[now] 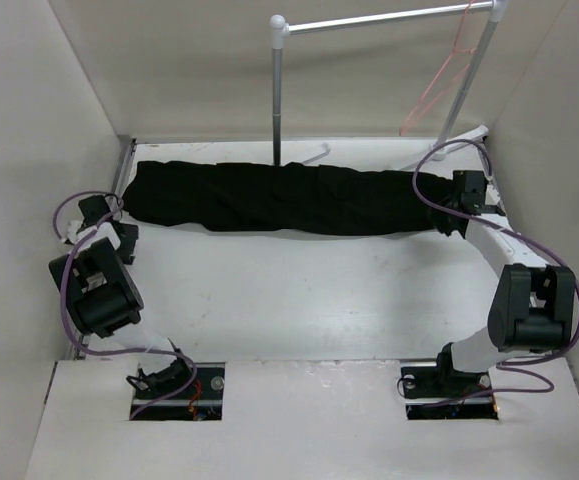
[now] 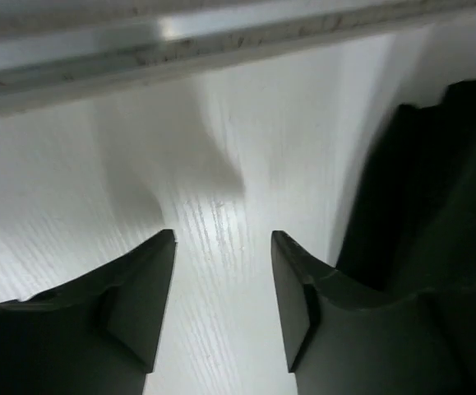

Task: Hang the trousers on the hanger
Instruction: Fold the trousers at the center of the board.

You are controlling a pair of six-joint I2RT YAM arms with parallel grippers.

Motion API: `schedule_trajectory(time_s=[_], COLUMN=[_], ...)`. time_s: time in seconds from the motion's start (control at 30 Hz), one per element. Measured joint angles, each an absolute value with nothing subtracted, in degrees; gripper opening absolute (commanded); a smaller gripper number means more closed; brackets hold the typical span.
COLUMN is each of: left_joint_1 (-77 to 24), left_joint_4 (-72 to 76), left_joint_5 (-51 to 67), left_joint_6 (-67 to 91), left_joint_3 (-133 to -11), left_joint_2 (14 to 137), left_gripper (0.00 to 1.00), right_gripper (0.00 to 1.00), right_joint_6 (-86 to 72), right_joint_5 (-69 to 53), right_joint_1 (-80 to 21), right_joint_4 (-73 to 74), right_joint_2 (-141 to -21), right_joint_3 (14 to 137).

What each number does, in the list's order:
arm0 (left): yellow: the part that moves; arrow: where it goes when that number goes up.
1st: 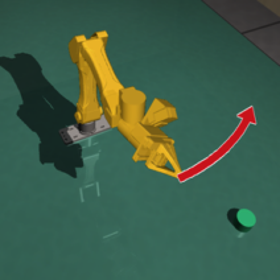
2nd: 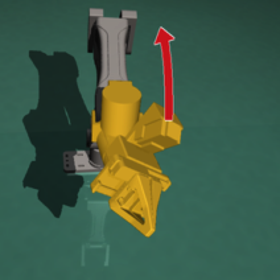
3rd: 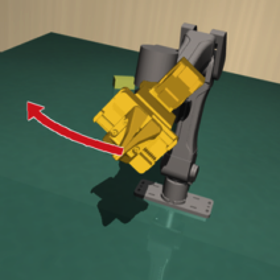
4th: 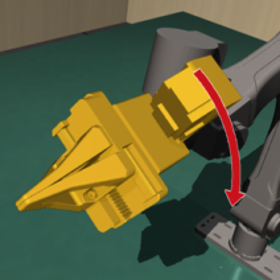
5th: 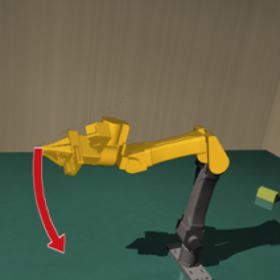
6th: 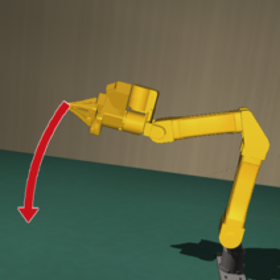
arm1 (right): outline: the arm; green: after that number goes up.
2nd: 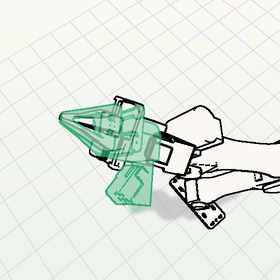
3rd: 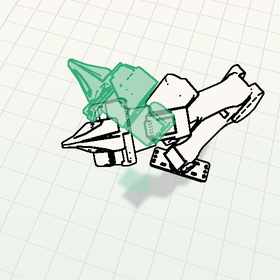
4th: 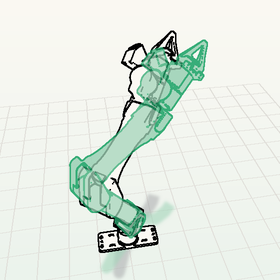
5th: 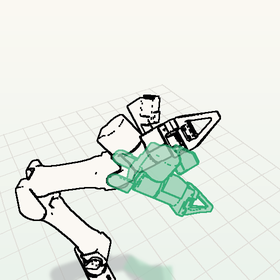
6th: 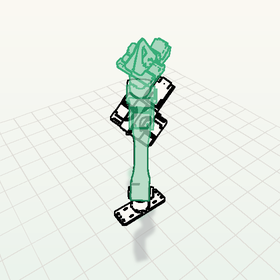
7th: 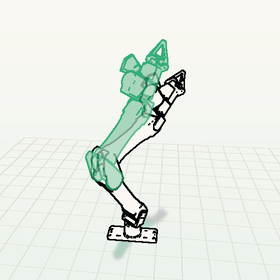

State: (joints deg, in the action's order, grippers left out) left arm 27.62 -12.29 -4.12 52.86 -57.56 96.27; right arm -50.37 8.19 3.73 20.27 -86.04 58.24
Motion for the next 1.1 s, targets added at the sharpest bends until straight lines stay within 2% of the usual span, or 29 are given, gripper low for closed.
schedule_trajectory(time_s=[0.13,0.23,0.3,0.37,0.47,0.53,0.77,0.97,1.1], left_joint_1=[27.1,27.0,27.1,27.1,27.1,27.4,27.4,26.9,26.3], left_joint_4=[-6.6,-1.3,2.2,6.6,12.9,16.3,23.4,24.0,22.2], left_joint_5=[-0.7,1.1,2.0,2.5,3.1,3.7,5.9,6.0,5.5], left_joint_6=[55.1,57.2,58.5,59.7,62.1,63.8,69.1,71.6,72.0], left_joint_3=[-55.7,-55.7,-55.5,-53.6,-50.4,-49.5,-49.8,-56.3,-59.7], left_joint_2=[98.0,100.1,101.2,101.1,100.3,100.2,103.4,109.5,112.1], left_gripper=[0.49,0.38,0.38,0.46,0.62,0.68,0.69,0.54,0.32], right_gripper=[0.28,0.29,0.3,0.36,0.52,0.58,0.64,0.7,0.77], right_joint_6=[-50.5,-50.5,-50.4,-50.3,-50.2,-50.0,-49.7,-49.7,-49.7], right_joint_5=[6.2,5.4,5.1,5.0,4.8,4.5,4.4,4.2,4.1], right_joint_1=[3.8,3.8,3.7,3.6,3.0,2.8,2.6,4.0,8.3], right_joint_4=[19.1,18.2,17.9,17.3,16.4,16.0,15.7,15.3,14.3], right_joint_2=[-86.0,-85.5,-84.9,-84.4,-83.6,-83.6,-83.5,-83.7,-84.3], right_joint_3=[56.8,56.8,56.8,56.6,55.4,54.5,51.9,50.7,50.8])
